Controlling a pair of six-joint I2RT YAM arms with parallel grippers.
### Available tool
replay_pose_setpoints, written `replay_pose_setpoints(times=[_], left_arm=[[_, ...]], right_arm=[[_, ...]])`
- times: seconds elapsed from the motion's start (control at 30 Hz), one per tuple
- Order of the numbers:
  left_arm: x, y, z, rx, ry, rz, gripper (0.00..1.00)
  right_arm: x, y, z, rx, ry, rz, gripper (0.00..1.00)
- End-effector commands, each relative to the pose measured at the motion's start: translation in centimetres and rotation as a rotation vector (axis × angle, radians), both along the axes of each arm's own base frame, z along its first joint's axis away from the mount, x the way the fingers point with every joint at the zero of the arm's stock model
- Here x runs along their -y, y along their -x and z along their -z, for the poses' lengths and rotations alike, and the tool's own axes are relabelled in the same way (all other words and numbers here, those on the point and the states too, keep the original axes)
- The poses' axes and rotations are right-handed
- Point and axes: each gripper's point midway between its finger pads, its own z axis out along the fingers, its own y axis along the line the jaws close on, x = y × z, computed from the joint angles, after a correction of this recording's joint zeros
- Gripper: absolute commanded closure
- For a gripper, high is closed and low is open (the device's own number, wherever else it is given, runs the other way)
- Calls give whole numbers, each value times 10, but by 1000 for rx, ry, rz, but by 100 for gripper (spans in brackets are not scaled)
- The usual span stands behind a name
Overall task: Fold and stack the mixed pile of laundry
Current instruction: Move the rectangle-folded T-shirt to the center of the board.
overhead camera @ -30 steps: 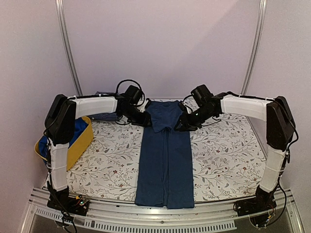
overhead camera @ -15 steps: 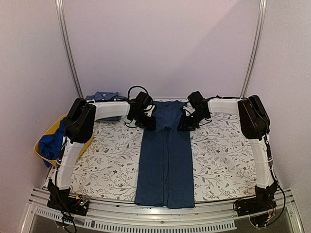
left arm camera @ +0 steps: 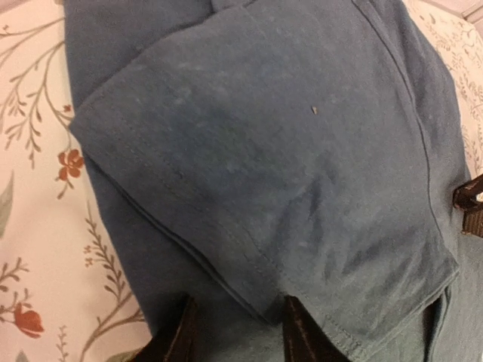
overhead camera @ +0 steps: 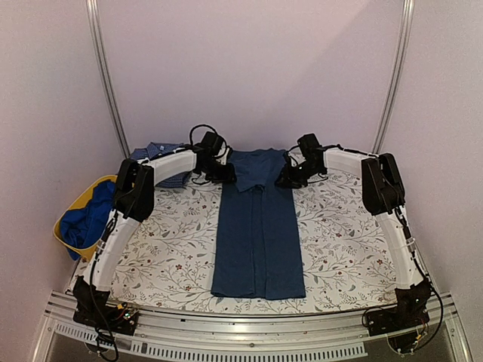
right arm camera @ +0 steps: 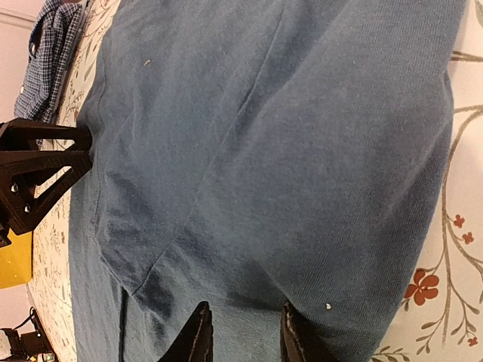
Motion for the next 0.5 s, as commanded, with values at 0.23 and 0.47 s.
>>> replay_pose_setpoints(times=[0.23,0.47], left_arm=[[-31,9,-135,209,-12,-37,18],[-71,62,-229,354,65,-171,0]], right_arm=[[11,-4,-120,193,-35,8,47],[44,27,-237,377,-64,91,3]])
